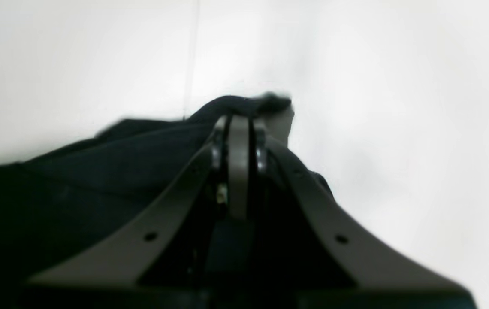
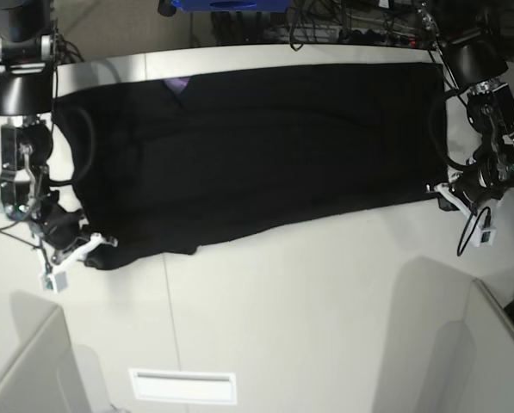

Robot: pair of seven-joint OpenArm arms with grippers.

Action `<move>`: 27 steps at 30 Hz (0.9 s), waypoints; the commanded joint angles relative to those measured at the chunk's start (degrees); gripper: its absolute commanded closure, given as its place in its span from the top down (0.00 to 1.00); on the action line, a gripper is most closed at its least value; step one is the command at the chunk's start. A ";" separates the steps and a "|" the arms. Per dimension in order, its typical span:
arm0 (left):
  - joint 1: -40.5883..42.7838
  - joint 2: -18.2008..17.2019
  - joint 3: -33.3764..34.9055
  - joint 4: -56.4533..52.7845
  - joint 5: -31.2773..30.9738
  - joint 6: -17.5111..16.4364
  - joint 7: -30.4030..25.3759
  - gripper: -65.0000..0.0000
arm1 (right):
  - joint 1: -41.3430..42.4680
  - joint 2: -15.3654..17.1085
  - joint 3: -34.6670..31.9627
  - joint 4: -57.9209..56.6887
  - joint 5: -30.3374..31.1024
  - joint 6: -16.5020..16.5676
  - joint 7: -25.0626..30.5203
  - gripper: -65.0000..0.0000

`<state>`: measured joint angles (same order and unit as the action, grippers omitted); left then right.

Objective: Fold the T-shirt properly
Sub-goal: 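Lift the shirt's open side and fold it over toward the collar edge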

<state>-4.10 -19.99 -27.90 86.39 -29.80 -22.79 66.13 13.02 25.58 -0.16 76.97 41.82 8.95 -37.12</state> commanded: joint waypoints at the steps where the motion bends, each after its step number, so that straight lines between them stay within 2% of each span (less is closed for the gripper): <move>1: 0.01 -1.24 -0.45 2.71 -0.40 -0.38 -0.85 0.00 | 0.13 0.75 1.61 2.55 0.68 0.24 0.33 0.00; 5: 3.97 -1.24 -0.54 8.07 -2.24 -0.38 -0.77 0.00 | -3.83 0.66 3.72 7.56 0.68 0.24 -3.36 0.00; 11: 9.15 -1.86 -1.24 9.92 -9.36 -0.20 -0.68 0.00 | -9.81 -0.75 4.43 11.60 0.77 0.24 -3.36 0.00; 14: 11.09 -1.77 -5.20 10.01 -11.03 -0.20 -0.68 0.00 | -13.59 -1.01 7.59 15.82 0.95 0.24 -3.62 0.00; 19: 15.75 -3.70 -6.17 14.31 -15.69 -0.20 -0.68 0.00 | -17.81 -3.03 12.87 21.36 0.59 0.24 -8.99 0.00; 27: 22.60 -3.70 -6.61 21.96 -16.75 -0.20 -0.68 0.00 | -25.19 -5.23 18.76 29.89 0.59 0.24 -12.77 0.00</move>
<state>18.65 -22.72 -34.02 107.26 -45.93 -22.76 66.28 -12.43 19.79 18.13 105.89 41.85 8.97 -50.76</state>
